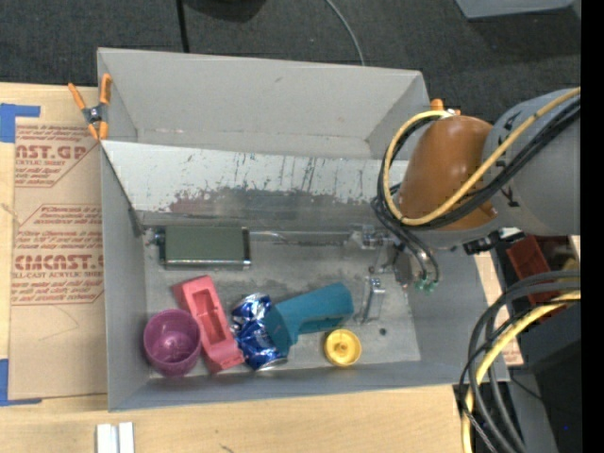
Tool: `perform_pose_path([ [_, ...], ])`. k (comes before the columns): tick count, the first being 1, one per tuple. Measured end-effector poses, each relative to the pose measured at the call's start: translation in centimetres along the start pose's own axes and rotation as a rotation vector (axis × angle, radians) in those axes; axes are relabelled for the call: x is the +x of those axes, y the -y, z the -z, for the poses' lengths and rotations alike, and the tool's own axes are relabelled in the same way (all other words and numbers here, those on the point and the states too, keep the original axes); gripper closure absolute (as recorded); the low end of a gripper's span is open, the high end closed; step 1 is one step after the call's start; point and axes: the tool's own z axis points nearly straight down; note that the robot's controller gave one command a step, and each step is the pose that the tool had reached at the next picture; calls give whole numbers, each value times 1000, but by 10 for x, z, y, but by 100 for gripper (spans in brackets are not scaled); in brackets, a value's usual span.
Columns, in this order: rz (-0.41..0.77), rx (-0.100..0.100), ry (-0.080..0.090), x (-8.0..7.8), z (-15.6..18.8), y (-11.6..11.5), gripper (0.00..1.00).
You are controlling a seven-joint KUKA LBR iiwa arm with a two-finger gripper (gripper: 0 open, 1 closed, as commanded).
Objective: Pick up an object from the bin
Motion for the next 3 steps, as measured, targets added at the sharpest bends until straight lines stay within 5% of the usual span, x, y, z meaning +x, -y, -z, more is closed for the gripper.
perform_pose_path([
  [1,-132,-5,-17,9,-57,-63,100],
  [2,-132,-5,-17,9,-57,-63,100],
  [3,-108,-5,-22,13,41,-70,100],
])
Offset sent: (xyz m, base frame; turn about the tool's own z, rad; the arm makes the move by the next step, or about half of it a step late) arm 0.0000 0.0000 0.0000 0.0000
